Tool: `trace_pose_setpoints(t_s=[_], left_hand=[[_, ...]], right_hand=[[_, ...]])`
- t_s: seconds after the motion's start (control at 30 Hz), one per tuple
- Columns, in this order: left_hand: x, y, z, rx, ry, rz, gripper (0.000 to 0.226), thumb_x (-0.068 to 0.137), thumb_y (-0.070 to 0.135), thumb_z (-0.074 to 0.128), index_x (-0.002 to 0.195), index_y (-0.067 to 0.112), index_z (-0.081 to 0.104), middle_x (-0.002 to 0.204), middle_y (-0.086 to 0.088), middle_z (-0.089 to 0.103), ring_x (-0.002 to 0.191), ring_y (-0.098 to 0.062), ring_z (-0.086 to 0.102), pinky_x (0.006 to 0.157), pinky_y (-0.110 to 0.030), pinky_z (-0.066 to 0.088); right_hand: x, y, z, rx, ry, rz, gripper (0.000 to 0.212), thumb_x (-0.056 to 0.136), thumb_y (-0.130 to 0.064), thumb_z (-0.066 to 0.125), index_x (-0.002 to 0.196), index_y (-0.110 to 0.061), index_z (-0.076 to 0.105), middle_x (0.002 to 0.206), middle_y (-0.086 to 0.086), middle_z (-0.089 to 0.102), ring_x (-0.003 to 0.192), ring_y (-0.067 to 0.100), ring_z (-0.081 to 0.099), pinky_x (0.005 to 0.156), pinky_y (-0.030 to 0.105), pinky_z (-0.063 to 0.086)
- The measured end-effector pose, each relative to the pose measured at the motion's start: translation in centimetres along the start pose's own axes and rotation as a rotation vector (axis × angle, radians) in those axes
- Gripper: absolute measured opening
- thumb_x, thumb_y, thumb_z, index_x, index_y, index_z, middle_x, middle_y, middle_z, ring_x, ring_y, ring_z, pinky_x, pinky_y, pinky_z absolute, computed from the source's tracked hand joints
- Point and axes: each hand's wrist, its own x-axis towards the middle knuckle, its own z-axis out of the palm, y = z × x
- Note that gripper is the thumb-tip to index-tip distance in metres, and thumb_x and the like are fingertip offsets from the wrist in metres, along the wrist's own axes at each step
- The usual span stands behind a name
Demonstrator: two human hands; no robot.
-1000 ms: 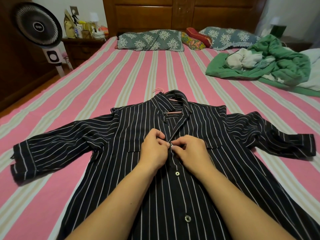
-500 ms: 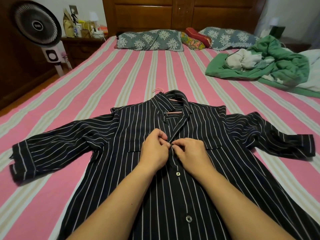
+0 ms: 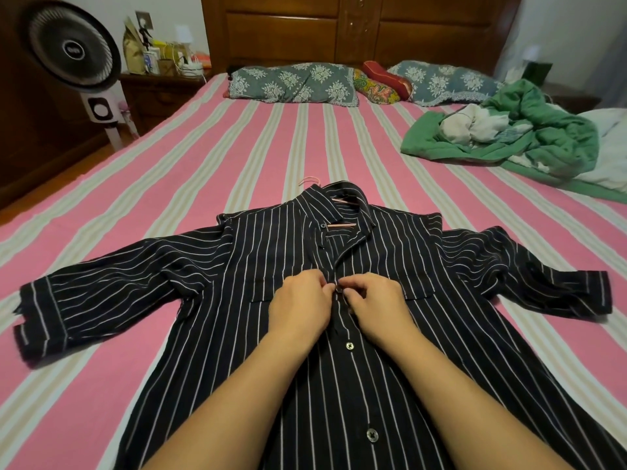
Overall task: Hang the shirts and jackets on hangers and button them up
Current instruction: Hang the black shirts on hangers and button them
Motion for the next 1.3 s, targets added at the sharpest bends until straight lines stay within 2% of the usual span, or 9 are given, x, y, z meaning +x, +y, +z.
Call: trace_pose_setpoints(t_s=[0.1, 0.2, 0.43, 0.63, 0.77, 0.87, 1.0, 1.13, 1.3], left_hand=[[0.4, -0.5, -0.1, -0.095, -0.026, -0.034, 0.019, 0.101, 0.041, 0.055, 0.098, 0.027, 0.068, 0.095, 0.005, 0.068, 0.089, -0.016, 0.062, 0.079, -0.036, 0.052], [0.9, -1.1, -0.3, -0.213, -0.06, -0.089, 0.015, 0.099, 0.04, 0.06, 0.089, 0.03, 0.064, 0.093, 0.006, 0.069, 0.088, -0.015, 0.064, 0.082, -0.037, 0.054], [-0.4, -0.7, -0.1, -0.045, -0.06, 0.075, 0.004, 0.099, 0.038, 0.059, 0.101, 0.035, 0.06, 0.088, 0.01, 0.063, 0.084, -0.009, 0.062, 0.08, -0.037, 0.057], [-0.7, -1.1, 0.7, 0.031, -0.078, 0.098, 0.014, 0.101, 0.041, 0.053, 0.111, 0.036, 0.061, 0.096, 0.01, 0.064, 0.086, -0.009, 0.063, 0.082, -0.037, 0.058], [1.8, 0.6, -1.0, 0.119, -0.428, 0.023, 0.021, 0.104, 0.033, 0.051, 0.119, 0.026, 0.063, 0.105, 0.003, 0.068, 0.09, -0.017, 0.068, 0.085, -0.039, 0.059], [5.5, 2.9, -5.3, 0.089, -0.694, -0.08, 0.021, 0.103, 0.019, 0.054, 0.115, 0.008, 0.068, 0.087, -0.005, 0.07, 0.065, -0.018, 0.068, 0.06, -0.029, 0.058], [10.8, 4.0, -6.6, -0.048, -0.272, -0.038, 0.018, 0.096, -0.001, 0.052, 0.099, -0.003, 0.07, 0.084, -0.021, 0.073, 0.067, -0.033, 0.07, 0.068, -0.045, 0.064], [11.7, 2.3, -2.5, 0.039, -0.257, -0.025, 0.019, 0.097, 0.011, 0.054, 0.098, 0.006, 0.073, 0.098, -0.018, 0.073, 0.09, -0.034, 0.072, 0.083, -0.042, 0.061], [11.1, -0.5, -0.6, -0.013, -0.117, 0.074, 0.013, 0.098, 0.03, 0.061, 0.095, 0.025, 0.072, 0.1, 0.004, 0.071, 0.097, -0.018, 0.064, 0.088, -0.032, 0.05]], right_hand=[[-0.7, -1.9, -2.9, 0.332, 0.157, 0.24, 0.024, 0.099, -0.01, 0.059, 0.119, -0.017, 0.07, 0.092, 0.002, 0.073, 0.057, 0.009, 0.067, 0.054, 0.02, 0.053], [0.5, -4.9, -8.7, 0.589, 0.329, 0.305, 0.018, 0.098, -0.001, 0.053, 0.108, -0.009, 0.066, 0.092, 0.007, 0.068, 0.064, 0.015, 0.064, 0.053, 0.022, 0.052], [7.0, -6.1, -6.1, 0.222, -0.352, 0.666, 0.037, 0.105, -0.026, 0.047, 0.071, -0.011, 0.051, 0.058, 0.004, 0.046, 0.055, 0.013, 0.044, 0.062, 0.027, 0.051], [11.7, -3.0, -1.6, 0.367, -0.089, 0.546, 0.028, 0.09, -0.013, 0.069, 0.109, 0.006, 0.062, 0.071, 0.01, 0.061, 0.054, 0.017, 0.06, 0.046, 0.026, 0.051], [12.5, -2.1, -2.2, 0.526, -0.365, 0.694, 0.008, 0.099, -0.007, 0.06, 0.099, 0.0, 0.062, 0.083, 0.009, 0.063, 0.068, 0.014, 0.061, 0.048, 0.024, 0.056], [13.2, -1.5, -3.1, 0.563, -0.504, 0.748, 0.01, 0.096, 0.002, 0.06, 0.086, 0.0, 0.059, 0.073, 0.009, 0.069, 0.075, 0.015, 0.064, 0.053, 0.025, 0.058], [14.7, -2.1, -3.3, 0.426, -0.617, 0.725, 0.021, 0.096, -0.003, 0.061, 0.076, -0.004, 0.059, 0.069, 0.005, 0.065, 0.071, 0.013, 0.06, 0.065, 0.026, 0.056], [14.5, -2.4, -2.7, 0.323, -0.639, 0.607, 0.02, 0.099, -0.013, 0.059, 0.08, -0.013, 0.055, 0.07, -0.003, 0.051, 0.061, 0.006, 0.05, 0.05, 0.014, 0.046], [13.5, 0.5, -1.9, 0.513, -0.394, 0.412, 0.016, 0.09, -0.005, 0.066, 0.079, -0.011, 0.057, 0.054, 0.0, 0.048, 0.044, 0.007, 0.042, 0.04, 0.017, 0.037]])
